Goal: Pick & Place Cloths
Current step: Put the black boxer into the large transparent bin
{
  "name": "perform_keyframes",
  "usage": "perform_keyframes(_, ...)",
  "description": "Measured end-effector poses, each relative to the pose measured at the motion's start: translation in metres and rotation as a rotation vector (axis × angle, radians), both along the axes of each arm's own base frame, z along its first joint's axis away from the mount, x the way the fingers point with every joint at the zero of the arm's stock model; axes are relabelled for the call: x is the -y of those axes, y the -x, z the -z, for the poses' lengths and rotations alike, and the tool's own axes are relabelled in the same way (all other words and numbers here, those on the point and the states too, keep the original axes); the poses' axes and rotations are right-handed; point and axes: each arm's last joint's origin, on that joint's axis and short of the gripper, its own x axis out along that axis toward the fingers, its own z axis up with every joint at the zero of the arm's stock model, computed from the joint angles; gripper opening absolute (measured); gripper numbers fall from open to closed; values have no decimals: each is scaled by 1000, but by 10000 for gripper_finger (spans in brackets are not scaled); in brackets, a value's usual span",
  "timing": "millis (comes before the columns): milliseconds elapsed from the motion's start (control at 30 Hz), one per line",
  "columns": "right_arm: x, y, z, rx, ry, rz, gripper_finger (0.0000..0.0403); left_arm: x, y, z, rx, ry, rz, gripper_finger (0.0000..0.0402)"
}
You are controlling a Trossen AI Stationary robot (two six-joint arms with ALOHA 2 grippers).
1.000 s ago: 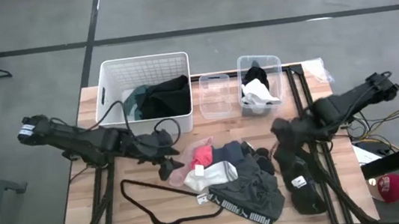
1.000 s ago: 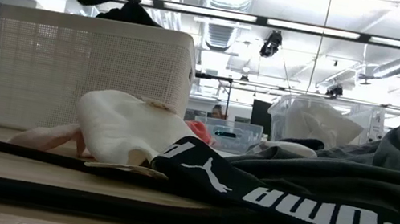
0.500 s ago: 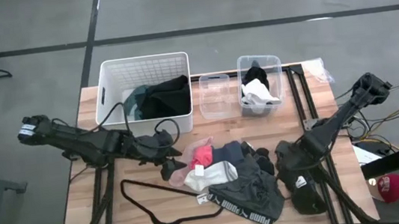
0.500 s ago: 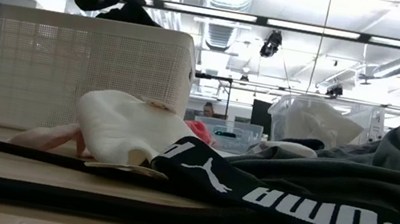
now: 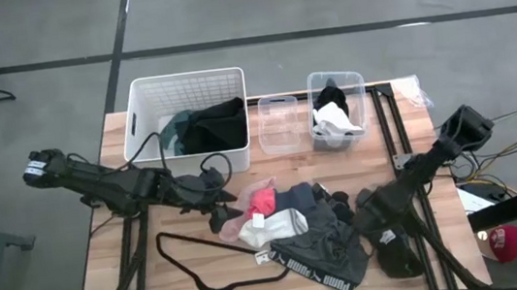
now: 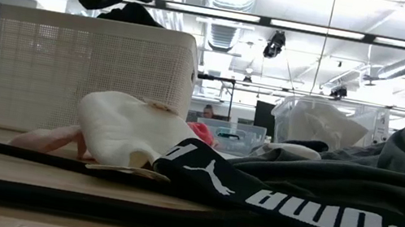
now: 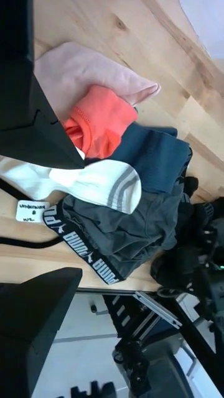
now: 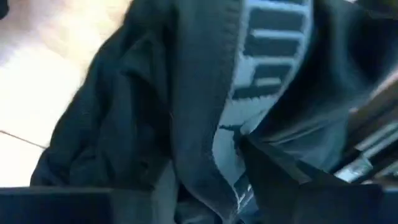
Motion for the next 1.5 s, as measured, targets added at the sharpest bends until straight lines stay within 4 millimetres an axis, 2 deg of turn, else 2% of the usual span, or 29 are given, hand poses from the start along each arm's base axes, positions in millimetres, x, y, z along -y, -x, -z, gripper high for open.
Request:
perform_keyframes(100,-4,-6,3,29,-25,-14,101,0,0,0,6,5,-13,275)
perform_keyframes(200,-9,-13,-4,74,-58,-28,30,0,-1,-1,16,11,-17,275)
perform_keyframes(233,-10,-15,-9,93,-69,-28,22,0,-1,-1,16,11,-18,275)
perform_keyframes(467,-14,-29,-54,291,-102,2,11,-1,-1,-2,26,-5,-37,275)
perform_keyframes(733,1,-40,-127,604,-25,58,10,-1,-2,-3,33,-5,-36,275)
perform_keyframes(1100,41,-45,-227,895,197,48,10,-2,-2,-3,36,-14,-53,275)
perform_keyframes(1500,98,-25,-326,1128,645,46,11,-2,-2,-3,44,-11,-59,275)
